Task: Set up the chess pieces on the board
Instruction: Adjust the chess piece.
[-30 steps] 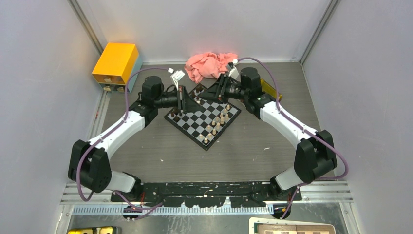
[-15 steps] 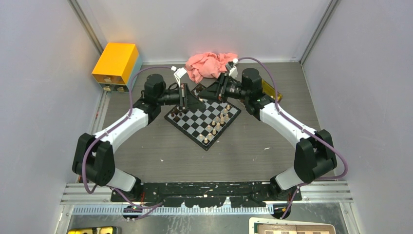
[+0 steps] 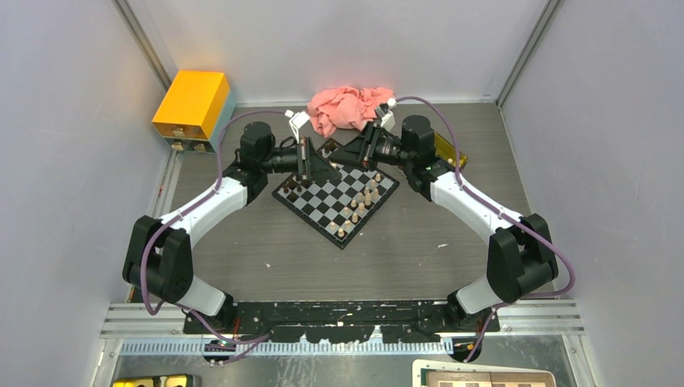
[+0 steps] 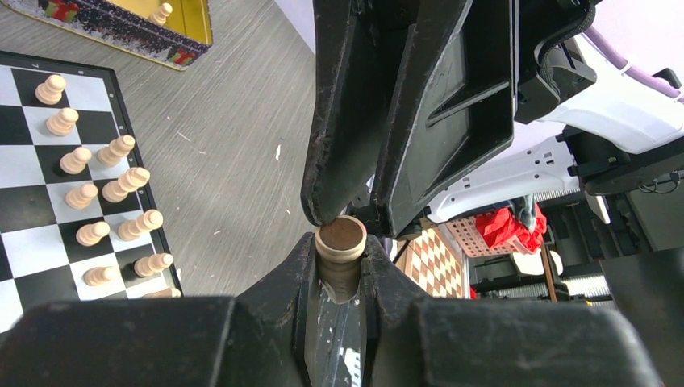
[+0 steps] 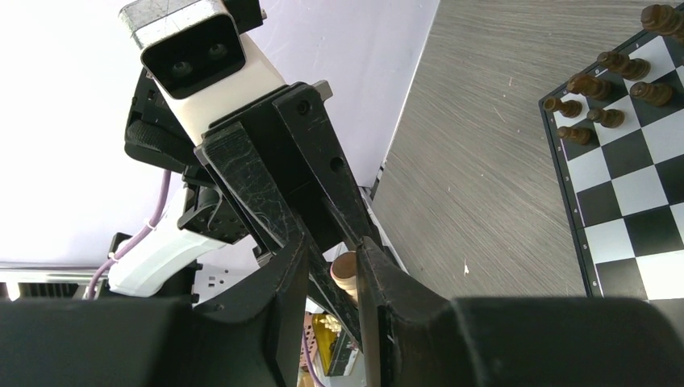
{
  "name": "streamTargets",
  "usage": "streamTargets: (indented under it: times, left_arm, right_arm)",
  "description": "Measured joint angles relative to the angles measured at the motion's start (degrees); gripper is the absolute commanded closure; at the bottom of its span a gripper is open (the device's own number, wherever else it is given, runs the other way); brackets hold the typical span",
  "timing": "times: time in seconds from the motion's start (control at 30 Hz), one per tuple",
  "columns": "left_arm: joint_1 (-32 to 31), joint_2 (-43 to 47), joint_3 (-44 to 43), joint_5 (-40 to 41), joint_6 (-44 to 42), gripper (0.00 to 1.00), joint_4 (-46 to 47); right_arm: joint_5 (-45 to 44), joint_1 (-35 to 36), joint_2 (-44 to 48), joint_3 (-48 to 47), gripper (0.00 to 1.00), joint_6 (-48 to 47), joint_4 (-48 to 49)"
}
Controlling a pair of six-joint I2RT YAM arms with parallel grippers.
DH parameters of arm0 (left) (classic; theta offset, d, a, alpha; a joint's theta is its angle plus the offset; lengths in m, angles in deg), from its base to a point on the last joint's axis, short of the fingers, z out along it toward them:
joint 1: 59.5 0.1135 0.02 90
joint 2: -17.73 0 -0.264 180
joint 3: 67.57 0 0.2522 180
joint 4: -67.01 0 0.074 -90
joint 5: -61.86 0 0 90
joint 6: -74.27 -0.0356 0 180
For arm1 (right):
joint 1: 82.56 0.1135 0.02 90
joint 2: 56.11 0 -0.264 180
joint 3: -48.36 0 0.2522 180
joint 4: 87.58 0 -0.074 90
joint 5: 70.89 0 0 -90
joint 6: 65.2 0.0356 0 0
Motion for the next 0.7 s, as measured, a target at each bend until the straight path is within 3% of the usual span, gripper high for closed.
streamTargets:
  times: [0.5, 0.7]
  left_arm:
    - [0.6, -0.1, 0.0, -0.2, 1.5, 1.00, 1.7]
    - [0.6, -0.1, 0.0, -0.2, 2.2, 1.00, 1.9]
  right_arm:
    - [0.6, 0.0, 0.0, 1.5, 0.67, 0.3, 0.7]
    - [0.9, -0.1, 0.0, 1.5, 0.75, 0.3, 1.1]
